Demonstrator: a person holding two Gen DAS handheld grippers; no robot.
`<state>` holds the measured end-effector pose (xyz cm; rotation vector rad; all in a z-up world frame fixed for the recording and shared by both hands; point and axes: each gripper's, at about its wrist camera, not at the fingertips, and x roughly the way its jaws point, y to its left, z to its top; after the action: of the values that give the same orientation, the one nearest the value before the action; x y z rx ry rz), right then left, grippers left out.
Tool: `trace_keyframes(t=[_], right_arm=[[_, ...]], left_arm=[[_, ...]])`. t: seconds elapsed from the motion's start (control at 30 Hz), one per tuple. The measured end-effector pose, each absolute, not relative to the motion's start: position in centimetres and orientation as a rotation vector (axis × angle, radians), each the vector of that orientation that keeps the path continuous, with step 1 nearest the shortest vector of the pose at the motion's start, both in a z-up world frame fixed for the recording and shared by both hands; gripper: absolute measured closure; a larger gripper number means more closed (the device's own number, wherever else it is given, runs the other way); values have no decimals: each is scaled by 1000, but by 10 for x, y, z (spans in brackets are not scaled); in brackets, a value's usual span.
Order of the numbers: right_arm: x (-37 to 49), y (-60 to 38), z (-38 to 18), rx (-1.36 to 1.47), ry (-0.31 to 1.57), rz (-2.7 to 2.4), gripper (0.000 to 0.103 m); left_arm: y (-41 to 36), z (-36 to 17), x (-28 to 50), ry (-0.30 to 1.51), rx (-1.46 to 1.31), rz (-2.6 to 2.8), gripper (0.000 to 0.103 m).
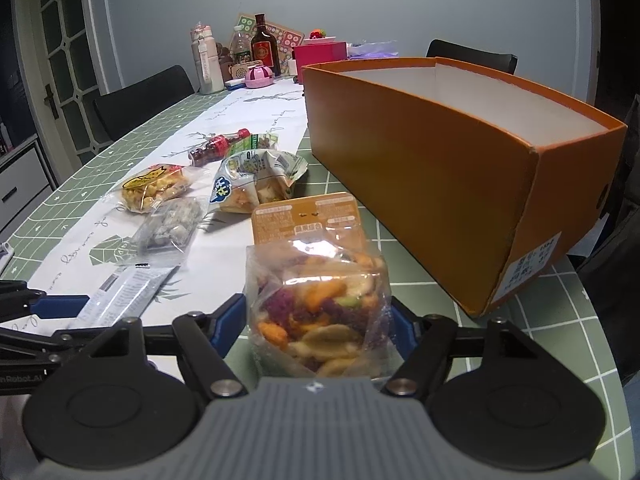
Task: Organize snacks
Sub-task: 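Grasp the white snack bar with the left gripper while the right grasps the dried-fruit bag, then carry both held snacks over the orange box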
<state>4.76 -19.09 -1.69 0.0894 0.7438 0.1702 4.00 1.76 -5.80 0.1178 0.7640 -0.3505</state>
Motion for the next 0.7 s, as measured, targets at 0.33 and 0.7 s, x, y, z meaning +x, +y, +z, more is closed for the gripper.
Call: trace_keyframes(t=[0.33, 0.7], right_arm=[[41, -191, -6, 89, 724, 181, 40], [29, -189, 12, 95, 680, 194, 40]], left_arm=[[37, -45, 35, 745, 28, -347, 48], [49, -29, 20, 700, 25, -325, 50]])
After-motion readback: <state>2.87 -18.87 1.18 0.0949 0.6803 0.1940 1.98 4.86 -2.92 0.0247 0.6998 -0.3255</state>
